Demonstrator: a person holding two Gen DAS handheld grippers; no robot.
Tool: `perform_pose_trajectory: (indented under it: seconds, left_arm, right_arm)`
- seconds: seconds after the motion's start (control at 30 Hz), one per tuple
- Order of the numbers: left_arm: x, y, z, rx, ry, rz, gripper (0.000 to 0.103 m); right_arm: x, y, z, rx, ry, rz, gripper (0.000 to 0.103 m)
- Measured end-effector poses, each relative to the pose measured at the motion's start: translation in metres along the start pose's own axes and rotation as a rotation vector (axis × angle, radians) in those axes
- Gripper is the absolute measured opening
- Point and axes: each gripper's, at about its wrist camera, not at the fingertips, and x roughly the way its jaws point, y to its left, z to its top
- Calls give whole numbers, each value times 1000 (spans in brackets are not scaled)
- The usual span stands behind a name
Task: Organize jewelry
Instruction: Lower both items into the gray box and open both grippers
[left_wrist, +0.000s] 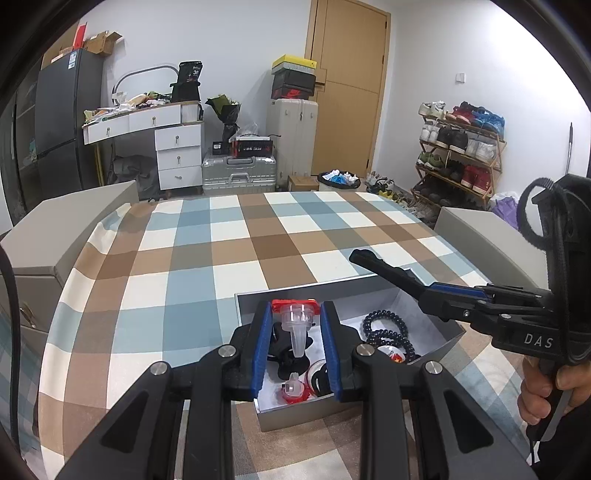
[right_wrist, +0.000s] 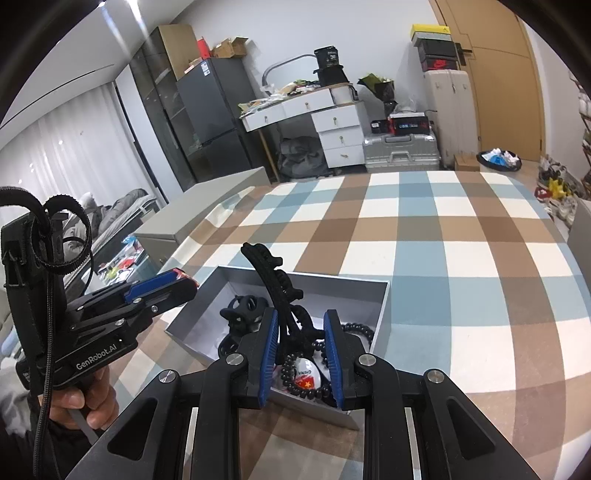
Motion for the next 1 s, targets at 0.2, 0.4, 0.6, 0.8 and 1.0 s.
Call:
perform_pose_trajectory:
  seconds: [0.2,0.4,0.6,0.8,1.0]
  left_arm:
    - [7,0,-4,3,22,7,21]
    - [12,-1,-9,10,37,16,21]
    - [16,-3,-12,14,48,24,21]
    - [18,-4,-13,22,51,31,21]
    - [17,-4,-13,23,50,32,21]
  right_arm:
    - [6,1,-4,-1,24,1,24]
    - [11,5,-7,-13,44,-4,24]
    - [13,5,-9,-20,53,-13,24]
    - [17,4,-9,-17,59,-15,24]
    - [18,3,-10,-13,56,-14,24]
